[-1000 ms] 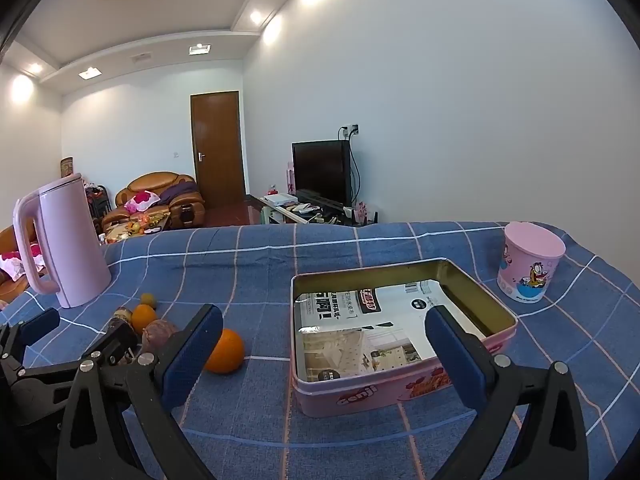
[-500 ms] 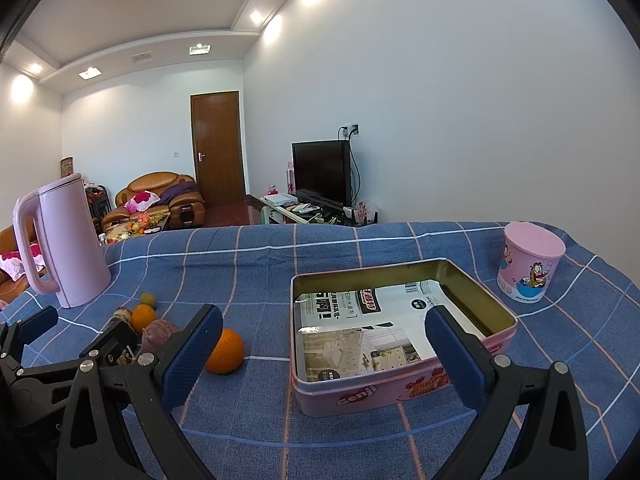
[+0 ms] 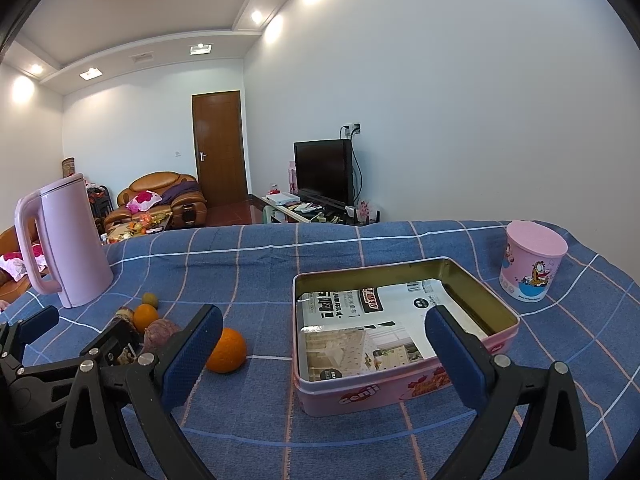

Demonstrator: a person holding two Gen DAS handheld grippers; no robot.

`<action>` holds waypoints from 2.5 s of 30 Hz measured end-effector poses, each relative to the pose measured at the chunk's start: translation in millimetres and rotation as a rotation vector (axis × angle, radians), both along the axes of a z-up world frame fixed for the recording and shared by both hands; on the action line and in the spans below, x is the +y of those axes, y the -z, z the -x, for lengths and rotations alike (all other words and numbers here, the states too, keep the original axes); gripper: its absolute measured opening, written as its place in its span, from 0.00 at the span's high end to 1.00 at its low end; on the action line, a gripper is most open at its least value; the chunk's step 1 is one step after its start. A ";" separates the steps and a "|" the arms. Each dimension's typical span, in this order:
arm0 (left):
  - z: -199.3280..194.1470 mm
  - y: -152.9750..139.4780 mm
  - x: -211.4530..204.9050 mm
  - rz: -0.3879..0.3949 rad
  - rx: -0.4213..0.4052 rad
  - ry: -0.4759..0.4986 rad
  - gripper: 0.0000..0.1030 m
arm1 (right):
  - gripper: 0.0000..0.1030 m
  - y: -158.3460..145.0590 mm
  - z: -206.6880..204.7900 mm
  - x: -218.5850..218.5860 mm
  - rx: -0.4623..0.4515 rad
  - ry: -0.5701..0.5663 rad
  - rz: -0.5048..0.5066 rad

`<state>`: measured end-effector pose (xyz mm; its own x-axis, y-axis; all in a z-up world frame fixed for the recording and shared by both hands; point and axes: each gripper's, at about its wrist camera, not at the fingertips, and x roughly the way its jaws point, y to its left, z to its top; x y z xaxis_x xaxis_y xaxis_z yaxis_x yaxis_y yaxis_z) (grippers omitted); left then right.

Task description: Organize fruits

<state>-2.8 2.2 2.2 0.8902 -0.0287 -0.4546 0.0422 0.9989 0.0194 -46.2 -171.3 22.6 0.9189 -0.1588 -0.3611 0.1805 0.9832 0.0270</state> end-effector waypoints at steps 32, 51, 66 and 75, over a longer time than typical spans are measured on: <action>24.5 7.1 21.9 -0.041 0.073 -0.048 0.00 | 0.01 -1.0 3.0 9.3 0.009 -0.077 0.004; 33.7 43.8 75.0 0.049 0.367 0.005 0.04 | 0.37 18.1 -7.0 54.5 0.178 -0.406 0.009; 33.5 48.6 79.1 0.119 0.418 0.071 0.59 | 0.37 53.5 -48.9 101.8 0.462 -0.544 0.020; 34.2 47.4 84.0 0.160 0.411 0.070 0.60 | 0.68 61.7 -56.0 107.6 0.521 -0.577 0.018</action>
<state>-37.0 86.2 -45.1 0.6299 -0.1809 -0.7553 0.0815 0.9825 -0.1674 9.9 -63.7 -39.1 0.5706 0.2834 -0.7708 -0.3749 0.9250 0.0625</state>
